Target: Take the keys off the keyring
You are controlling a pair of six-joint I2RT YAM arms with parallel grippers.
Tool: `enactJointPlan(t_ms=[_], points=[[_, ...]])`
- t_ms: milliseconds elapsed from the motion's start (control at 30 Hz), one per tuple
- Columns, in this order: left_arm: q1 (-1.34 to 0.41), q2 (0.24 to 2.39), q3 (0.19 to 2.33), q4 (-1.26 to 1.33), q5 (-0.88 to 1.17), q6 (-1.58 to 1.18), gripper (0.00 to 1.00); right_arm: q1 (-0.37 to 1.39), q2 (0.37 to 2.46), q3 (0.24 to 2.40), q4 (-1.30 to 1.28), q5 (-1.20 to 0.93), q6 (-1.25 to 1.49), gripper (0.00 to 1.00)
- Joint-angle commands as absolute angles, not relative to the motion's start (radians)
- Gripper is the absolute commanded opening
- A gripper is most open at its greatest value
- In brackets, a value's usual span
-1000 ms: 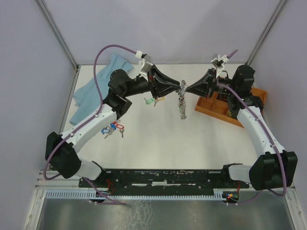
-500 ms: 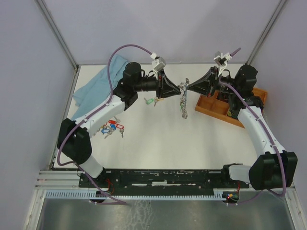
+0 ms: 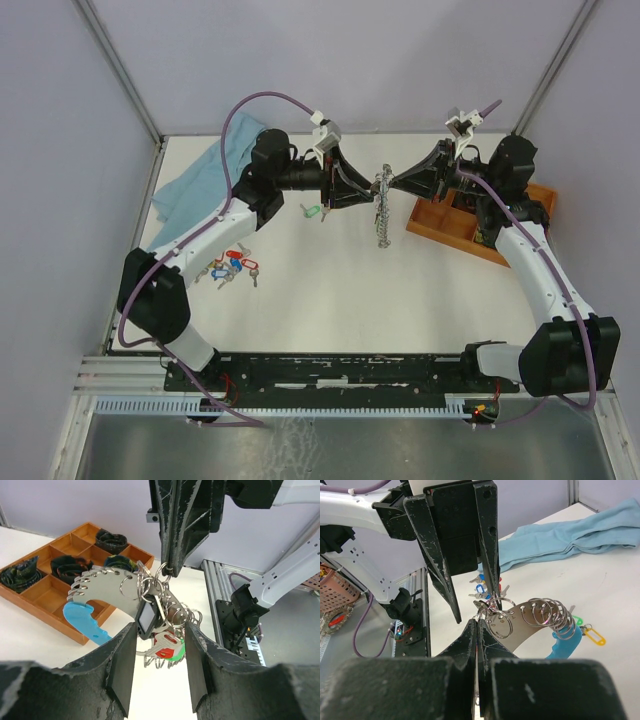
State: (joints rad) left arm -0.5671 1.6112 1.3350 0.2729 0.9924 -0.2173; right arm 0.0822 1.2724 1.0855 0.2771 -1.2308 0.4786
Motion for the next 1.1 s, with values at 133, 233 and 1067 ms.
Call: enactJointPlan(t_ms=[133,233,1067], points=[[-0.568,1.614,1.312,0.486,1.07,-0.288,0.49,0.077,1.259,1.103,0.338,-1.247,0.491,0.01],[-0.568,1.622,1.315,0.499,1.06,-0.304,0.42,0.077,1.259,1.102,0.328,-1.247,0.484,0.01],[-0.581,1.651,1.282,1.074,1.266,-0.963,0.59,0.077,1.26,1.13,0.181,-1.206,0.394,0.01]])
